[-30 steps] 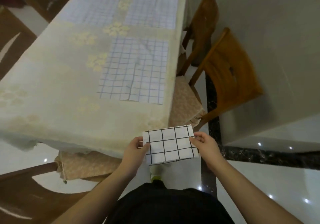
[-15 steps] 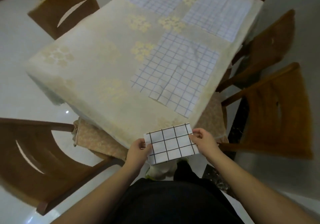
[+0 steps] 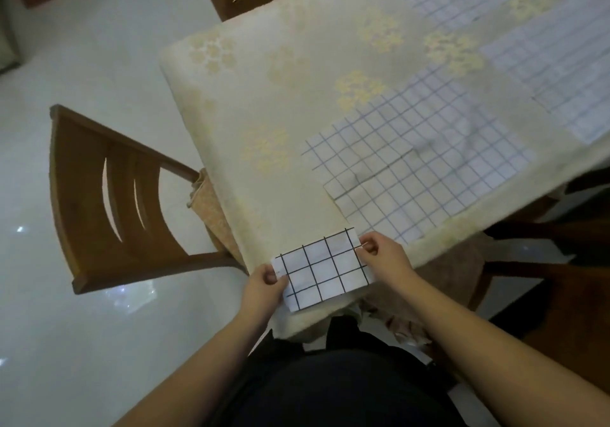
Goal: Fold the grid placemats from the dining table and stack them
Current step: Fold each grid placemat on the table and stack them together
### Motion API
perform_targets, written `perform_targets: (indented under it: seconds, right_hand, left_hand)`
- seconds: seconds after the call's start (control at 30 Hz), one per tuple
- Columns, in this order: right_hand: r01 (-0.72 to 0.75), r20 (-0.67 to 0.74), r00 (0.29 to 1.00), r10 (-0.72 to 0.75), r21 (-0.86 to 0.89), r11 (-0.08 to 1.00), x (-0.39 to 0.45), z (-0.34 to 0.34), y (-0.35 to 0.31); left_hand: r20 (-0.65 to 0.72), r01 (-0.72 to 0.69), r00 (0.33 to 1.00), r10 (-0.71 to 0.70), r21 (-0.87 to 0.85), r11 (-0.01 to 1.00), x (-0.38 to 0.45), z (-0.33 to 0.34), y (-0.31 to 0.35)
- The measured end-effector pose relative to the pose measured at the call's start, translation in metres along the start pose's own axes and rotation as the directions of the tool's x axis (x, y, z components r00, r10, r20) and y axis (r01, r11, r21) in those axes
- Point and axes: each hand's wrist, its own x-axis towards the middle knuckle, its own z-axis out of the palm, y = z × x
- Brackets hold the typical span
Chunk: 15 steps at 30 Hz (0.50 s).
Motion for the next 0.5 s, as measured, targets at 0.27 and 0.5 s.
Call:
perform_targets:
  seconds: [0.27, 0.5]
  right_hand:
    - [0.170, -0.018, 0.984, -0.179, -0.236, 0.957, 0.011, 0.003, 0.006]
    - [0.492, -0.031, 0.810, -0.586, -0.509, 0.706, 0.008, 0.032, 0.001]
  left_hand:
    - [-0.145, -0.009, 0.989, 0.018, 0.065, 0.998, -0.008, 0.003, -0.005]
    - [0.003, -0.546, 0.665, 0.747, 0.684, 0.484, 0.000, 0.010, -0.016]
